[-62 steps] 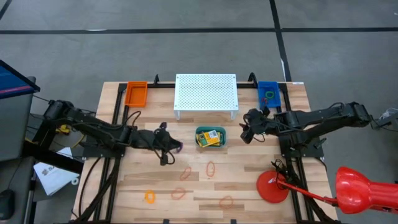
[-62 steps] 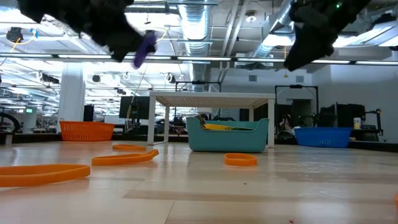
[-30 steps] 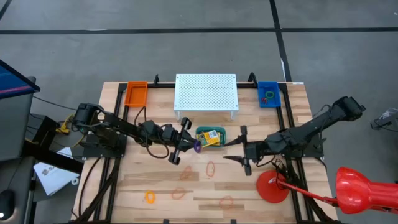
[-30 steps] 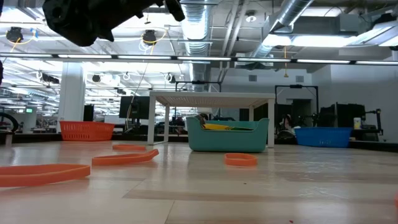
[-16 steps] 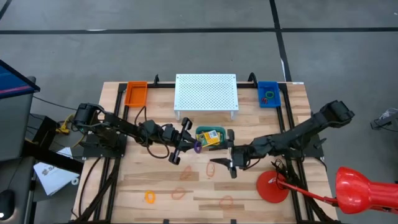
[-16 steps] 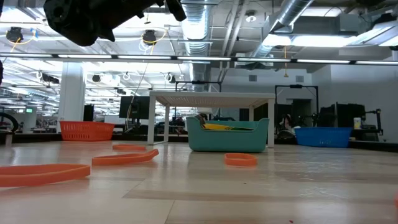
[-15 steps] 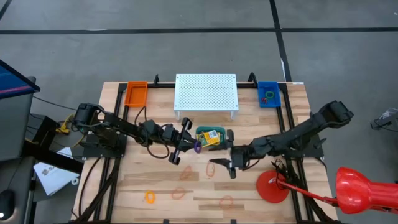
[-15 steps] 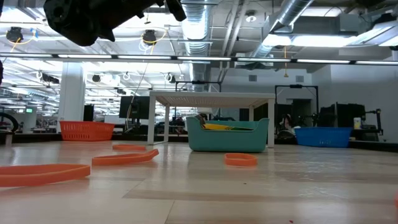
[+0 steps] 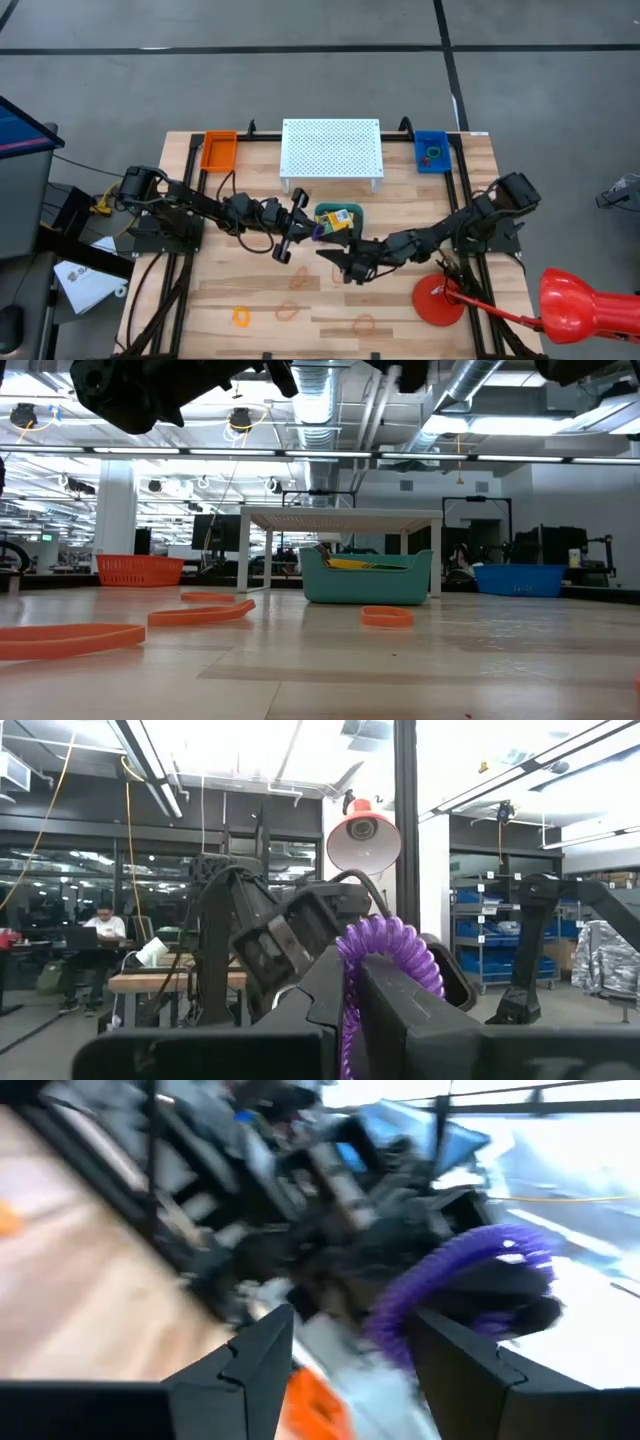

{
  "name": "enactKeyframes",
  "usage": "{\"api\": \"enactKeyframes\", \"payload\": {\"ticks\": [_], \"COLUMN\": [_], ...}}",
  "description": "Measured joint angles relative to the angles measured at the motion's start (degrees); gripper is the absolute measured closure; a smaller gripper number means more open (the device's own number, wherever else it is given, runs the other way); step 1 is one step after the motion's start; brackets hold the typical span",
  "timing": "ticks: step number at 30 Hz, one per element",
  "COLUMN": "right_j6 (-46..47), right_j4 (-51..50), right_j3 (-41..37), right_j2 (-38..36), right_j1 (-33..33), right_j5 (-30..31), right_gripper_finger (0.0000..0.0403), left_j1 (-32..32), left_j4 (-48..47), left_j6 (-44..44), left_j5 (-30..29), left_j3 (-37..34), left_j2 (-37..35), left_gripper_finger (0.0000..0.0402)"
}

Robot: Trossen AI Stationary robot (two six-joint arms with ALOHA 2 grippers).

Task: Pick & Place Office Desk Supplies
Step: Put the purple keychain into the blue bin

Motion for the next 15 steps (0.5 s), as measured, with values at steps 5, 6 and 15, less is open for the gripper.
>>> {"api": "enactKeyframes", "payload": {"ticks": [5, 6, 15], "right_j6": [-10.32, -12.04, -15.52], "right_j4": [12.82, 14.93, 20.61], "right_j3": [0.24, 0.24, 0.31], "right_j2": [4.43, 5.20, 7.71], "right_j1": [1.58, 1.96, 1.54], "right_j5": [6.94, 7.40, 10.43], "right_gripper_finger": [0.0220, 0.0224, 0.0270], "left_j1": [-0.33, -0.33, -0.93], "left_j4": [0.09, 0.06, 0.82], "left_j6": [0.02, 0.02, -1.31], "left_j5": [-0.01, -0.01, -0.24], "left_j3": [0.00, 0.00, -0.02], "left_j2": [0.00, 0.00, -0.02], "left_gripper_finger": [0.0392, 0.0392, 0.0391]}}
